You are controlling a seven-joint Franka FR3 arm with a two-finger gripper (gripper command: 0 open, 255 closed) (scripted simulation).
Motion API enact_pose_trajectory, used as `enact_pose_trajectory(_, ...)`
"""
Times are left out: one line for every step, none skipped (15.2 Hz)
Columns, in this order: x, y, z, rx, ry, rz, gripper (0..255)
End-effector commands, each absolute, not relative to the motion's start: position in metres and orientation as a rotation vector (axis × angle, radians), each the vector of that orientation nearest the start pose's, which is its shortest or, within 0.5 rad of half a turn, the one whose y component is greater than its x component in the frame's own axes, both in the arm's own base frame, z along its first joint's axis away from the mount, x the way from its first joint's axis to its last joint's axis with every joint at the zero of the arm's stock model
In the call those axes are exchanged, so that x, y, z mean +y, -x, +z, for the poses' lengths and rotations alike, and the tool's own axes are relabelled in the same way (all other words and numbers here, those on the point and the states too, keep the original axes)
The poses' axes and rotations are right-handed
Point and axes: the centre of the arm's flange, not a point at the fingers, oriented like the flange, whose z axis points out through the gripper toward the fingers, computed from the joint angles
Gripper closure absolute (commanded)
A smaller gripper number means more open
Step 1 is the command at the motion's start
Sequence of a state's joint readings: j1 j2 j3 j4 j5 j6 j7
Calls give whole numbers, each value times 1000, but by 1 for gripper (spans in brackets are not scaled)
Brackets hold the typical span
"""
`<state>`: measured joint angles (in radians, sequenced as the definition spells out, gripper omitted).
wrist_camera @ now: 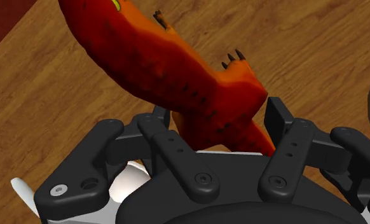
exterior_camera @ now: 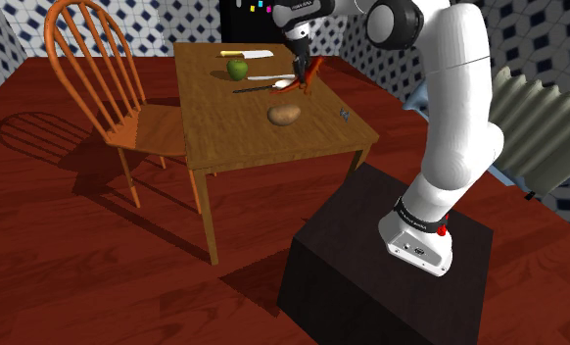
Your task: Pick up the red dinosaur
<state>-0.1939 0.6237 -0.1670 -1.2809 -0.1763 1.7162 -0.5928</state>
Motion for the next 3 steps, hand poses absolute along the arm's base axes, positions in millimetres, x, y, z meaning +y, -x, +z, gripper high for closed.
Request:
enact_pose_trajectory(-241,-666,390,-482,3231,468,255)
enact_pose_trajectory(-241,-666,391,-482,3231,468,255)
enact_pose_trajectory(-241,-666,391,-482,3231,468,255)
